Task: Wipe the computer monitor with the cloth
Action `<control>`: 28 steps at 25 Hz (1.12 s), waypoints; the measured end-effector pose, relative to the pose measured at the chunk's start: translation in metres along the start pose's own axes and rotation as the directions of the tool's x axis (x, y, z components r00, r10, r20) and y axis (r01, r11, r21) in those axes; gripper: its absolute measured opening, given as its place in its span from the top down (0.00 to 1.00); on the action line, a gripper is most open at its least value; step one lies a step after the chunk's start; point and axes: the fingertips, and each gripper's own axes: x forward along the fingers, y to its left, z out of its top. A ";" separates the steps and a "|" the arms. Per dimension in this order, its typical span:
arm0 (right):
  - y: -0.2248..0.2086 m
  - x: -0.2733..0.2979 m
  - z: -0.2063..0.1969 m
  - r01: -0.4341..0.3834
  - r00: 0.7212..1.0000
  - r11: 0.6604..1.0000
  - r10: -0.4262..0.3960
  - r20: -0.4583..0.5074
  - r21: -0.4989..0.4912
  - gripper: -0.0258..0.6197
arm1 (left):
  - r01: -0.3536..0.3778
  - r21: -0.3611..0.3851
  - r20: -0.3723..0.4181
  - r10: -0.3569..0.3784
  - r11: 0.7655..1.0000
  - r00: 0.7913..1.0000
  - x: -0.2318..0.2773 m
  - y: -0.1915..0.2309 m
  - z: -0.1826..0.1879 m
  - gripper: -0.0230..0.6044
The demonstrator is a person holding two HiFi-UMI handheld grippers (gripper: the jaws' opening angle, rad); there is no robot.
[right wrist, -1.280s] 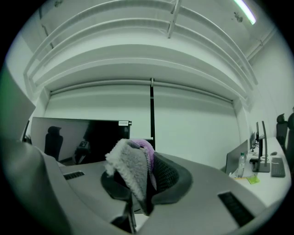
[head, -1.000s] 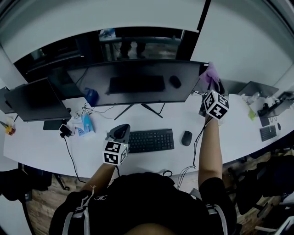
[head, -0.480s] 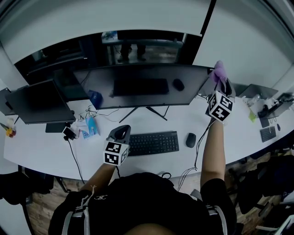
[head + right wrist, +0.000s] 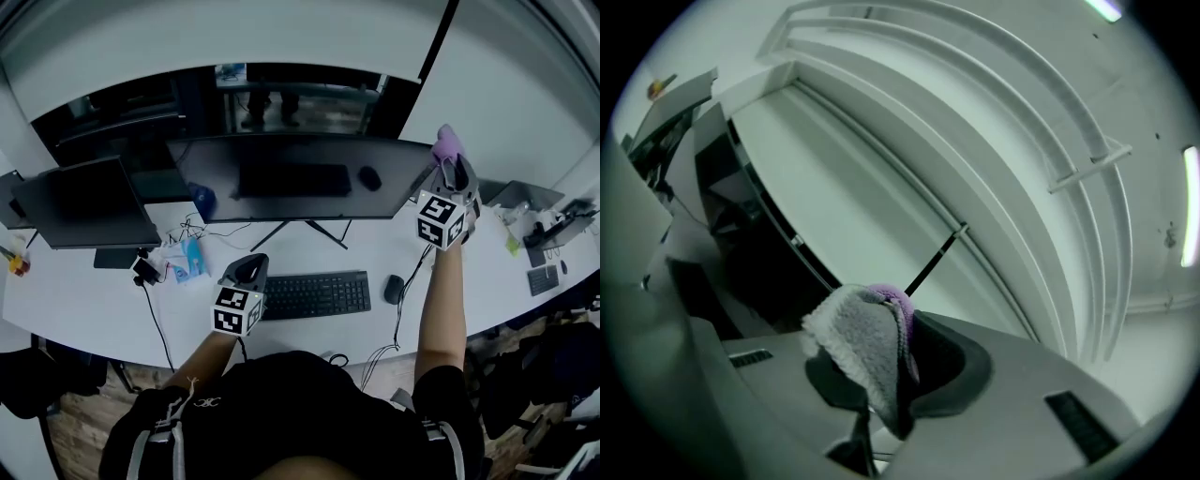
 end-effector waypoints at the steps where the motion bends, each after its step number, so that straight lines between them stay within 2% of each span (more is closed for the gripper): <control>1: 0.006 0.000 0.004 -0.012 1.000 0.999 0.012 0.000 -0.051 0.85 | -0.001 -0.015 0.001 0.001 1.000 1.000 -0.002 0.004 -0.001 0.94; 5: 0.024 -0.003 0.019 -0.050 0.999 0.979 0.052 0.004 -0.197 0.85 | -0.006 -0.069 0.006 0.007 0.998 1.000 -0.009 0.018 -0.005 0.94; 10: 0.050 -0.012 0.047 -0.109 0.991 0.953 0.127 0.049 -0.282 0.85 | -0.013 -0.079 0.018 0.015 0.997 1.000 -0.018 0.026 -0.001 0.94; 17: 0.095 -0.026 0.094 -0.189 0.968 0.947 0.224 0.114 -0.261 0.85 | -0.048 -0.090 0.029 0.051 0.995 0.998 -0.035 0.048 0.000 0.94; 28: 0.177 -0.054 0.181 -0.328 0.898 0.919 0.375 0.230 -0.220 0.85 | -0.143 -0.077 0.034 0.146 0.987 0.989 -0.081 0.103 -0.011 0.94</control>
